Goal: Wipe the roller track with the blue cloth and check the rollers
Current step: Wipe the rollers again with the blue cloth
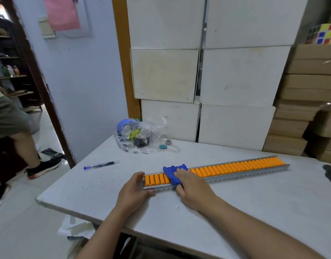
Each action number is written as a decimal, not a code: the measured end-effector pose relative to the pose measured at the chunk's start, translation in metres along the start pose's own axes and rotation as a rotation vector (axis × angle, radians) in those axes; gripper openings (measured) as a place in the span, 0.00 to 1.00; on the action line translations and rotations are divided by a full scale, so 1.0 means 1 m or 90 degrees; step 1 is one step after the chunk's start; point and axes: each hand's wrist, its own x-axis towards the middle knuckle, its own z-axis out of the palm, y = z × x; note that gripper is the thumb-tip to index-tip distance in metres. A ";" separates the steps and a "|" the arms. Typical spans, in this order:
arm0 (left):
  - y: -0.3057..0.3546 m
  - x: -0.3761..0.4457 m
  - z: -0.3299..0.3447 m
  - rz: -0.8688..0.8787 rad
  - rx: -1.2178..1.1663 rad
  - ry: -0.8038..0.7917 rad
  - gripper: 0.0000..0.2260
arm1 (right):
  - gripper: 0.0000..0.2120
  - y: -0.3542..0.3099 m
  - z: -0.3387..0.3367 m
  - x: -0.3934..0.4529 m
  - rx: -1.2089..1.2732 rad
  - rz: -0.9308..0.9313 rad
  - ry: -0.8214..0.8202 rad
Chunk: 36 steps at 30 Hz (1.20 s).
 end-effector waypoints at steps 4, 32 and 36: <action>-0.002 0.001 0.000 0.012 0.003 0.006 0.33 | 0.17 0.030 -0.021 -0.015 -0.029 0.063 0.019; -0.008 0.008 0.004 0.036 0.013 0.017 0.32 | 0.10 0.237 -0.123 -0.059 -0.085 0.574 0.125; -0.008 0.007 0.003 0.033 0.017 0.019 0.32 | 0.18 0.240 -0.124 -0.053 0.083 0.746 0.327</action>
